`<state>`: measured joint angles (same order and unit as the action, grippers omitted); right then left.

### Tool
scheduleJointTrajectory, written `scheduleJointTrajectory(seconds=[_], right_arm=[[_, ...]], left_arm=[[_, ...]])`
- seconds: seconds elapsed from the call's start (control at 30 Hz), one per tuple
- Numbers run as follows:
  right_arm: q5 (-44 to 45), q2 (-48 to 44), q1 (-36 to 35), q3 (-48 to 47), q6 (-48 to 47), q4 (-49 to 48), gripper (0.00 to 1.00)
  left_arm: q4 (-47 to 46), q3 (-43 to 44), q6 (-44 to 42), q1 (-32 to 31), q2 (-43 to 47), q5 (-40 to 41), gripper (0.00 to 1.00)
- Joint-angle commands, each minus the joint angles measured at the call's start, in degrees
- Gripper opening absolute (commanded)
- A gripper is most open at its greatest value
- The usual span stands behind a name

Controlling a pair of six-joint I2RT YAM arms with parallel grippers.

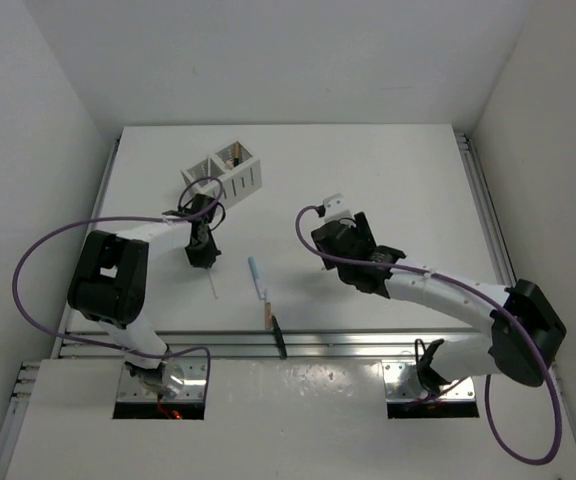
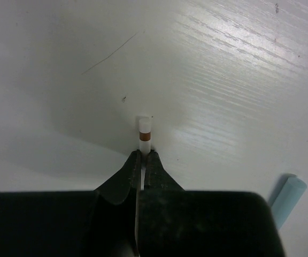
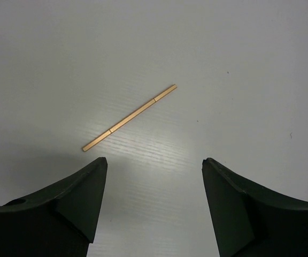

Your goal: Organize the makeup

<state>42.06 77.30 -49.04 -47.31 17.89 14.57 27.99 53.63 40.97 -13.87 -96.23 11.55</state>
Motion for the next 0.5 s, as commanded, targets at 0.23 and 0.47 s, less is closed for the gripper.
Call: scheduleJointTrajectory(seconds=[0.23,0.47], right_arm=[[-14.7,2.2,15.2,-1.3,13.6,1.3,0.71],[-12.4,8.9,19.9,-4.5,15.6,-1.7,0.71]], left_arm=[[9.7,21.7,-14.1,1.7,11.7,-5.4,0.0],[-28.9,18.4,-32.6,3.4,19.5,-0.8,0.0]])
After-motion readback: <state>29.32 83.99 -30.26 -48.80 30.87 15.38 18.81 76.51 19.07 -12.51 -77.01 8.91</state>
